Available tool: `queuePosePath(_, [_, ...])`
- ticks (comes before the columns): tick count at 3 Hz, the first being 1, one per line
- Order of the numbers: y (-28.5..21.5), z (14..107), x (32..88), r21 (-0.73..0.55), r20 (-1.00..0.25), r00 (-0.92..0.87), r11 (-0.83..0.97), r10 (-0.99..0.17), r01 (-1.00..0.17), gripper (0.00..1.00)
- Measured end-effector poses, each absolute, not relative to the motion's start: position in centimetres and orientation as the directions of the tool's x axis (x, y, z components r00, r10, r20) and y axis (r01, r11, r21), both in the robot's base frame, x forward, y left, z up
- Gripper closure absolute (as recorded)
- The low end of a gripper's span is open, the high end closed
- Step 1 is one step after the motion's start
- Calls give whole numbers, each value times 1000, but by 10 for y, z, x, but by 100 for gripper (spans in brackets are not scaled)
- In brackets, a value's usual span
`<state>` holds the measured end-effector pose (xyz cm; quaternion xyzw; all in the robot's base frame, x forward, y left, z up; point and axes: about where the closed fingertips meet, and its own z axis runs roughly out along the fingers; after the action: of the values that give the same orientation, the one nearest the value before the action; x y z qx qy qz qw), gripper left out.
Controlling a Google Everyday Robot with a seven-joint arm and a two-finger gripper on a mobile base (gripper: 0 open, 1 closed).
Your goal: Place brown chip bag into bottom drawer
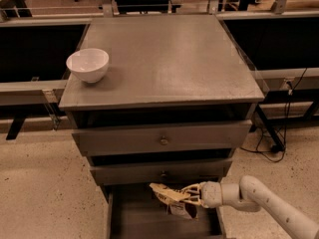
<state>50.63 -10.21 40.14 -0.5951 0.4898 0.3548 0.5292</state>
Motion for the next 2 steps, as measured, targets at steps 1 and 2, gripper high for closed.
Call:
queuePosePath(1, [-105, 398, 502, -420, -872, 393, 32, -292, -907, 15])
queuePosePath(2, [-103, 387, 506, -433, -857, 392, 53, -335, -900, 0])
